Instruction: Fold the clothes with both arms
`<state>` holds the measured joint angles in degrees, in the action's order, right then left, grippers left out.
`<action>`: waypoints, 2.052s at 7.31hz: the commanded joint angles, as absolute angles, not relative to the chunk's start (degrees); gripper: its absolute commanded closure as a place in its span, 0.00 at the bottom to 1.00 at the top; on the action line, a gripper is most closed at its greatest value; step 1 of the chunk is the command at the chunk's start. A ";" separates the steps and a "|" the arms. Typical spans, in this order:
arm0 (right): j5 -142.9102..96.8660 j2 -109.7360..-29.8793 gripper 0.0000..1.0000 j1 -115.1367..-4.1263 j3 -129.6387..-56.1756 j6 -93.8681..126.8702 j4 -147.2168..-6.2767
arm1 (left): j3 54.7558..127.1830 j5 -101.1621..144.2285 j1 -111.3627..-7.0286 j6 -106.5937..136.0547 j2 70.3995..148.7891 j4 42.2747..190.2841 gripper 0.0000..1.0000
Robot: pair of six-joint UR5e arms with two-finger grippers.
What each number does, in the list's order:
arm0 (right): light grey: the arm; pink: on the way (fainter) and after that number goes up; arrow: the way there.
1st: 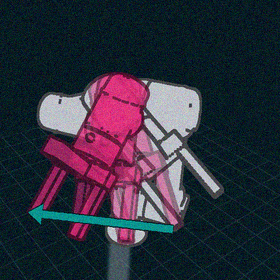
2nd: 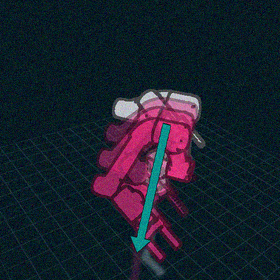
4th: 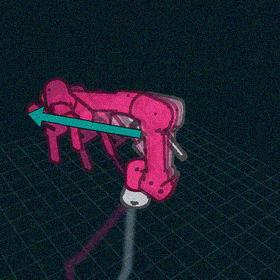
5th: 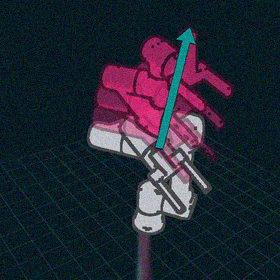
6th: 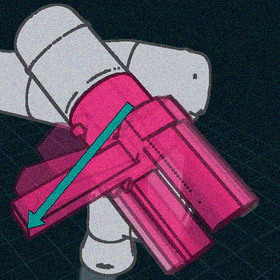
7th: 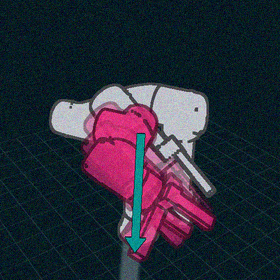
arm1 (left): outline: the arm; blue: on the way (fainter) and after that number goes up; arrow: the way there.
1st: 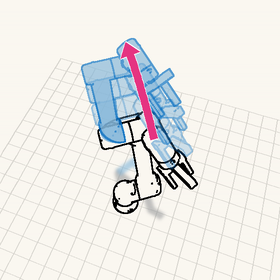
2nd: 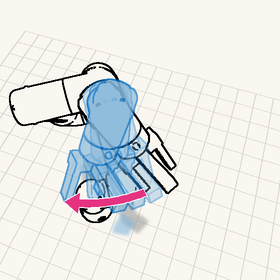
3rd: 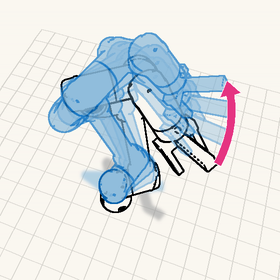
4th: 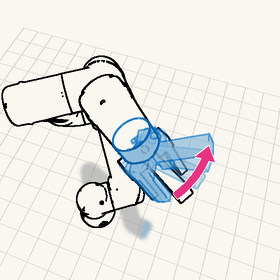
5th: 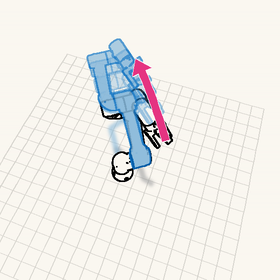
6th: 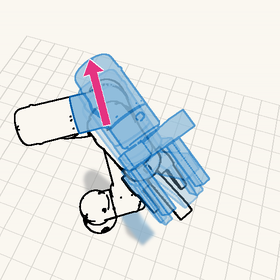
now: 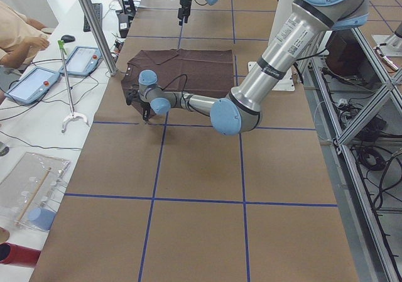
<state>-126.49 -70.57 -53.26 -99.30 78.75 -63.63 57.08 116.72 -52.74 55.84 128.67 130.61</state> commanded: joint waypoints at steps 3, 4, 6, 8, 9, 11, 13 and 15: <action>-126.65 -70.66 0.00 -53.26 -99.23 78.75 -63.72 | 57.04 116.72 -52.47 55.99 128.76 130.61 0.89; -126.74 -70.66 0.00 -53.26 -99.23 78.75 -63.72 | 57.04 116.72 -52.47 55.90 128.85 130.61 1.00; -126.74 -70.66 0.00 -53.26 -99.14 78.75 -63.63 | 57.65 117.51 -52.56 56.42 131.30 130.43 1.00; -126.83 -70.58 0.00 -53.26 -99.23 78.75 -63.63 | 60.18 118.12 -50.82 63.50 134.03 130.26 1.00; -126.83 -70.40 0.00 -53.26 -99.14 78.75 -63.72 | 60.12 118.12 -48.02 66.94 136.03 129.56 1.00; -126.91 -70.31 0.00 -53.26 -99.32 78.75 -63.72 | 58.90 117.78 -45.54 70.56 139.39 127.53 1.00; -126.83 -70.31 0.00 -53.26 -99.32 78.75 -63.72 | 58.71 117.69 -44.30 71.71 139.92 127.62 0.69; -126.65 -70.23 0.00 -53.00 -99.40 79.10 -63.72 | 59.49 117.77 -43.16 74.77 140.71 128.05 0.18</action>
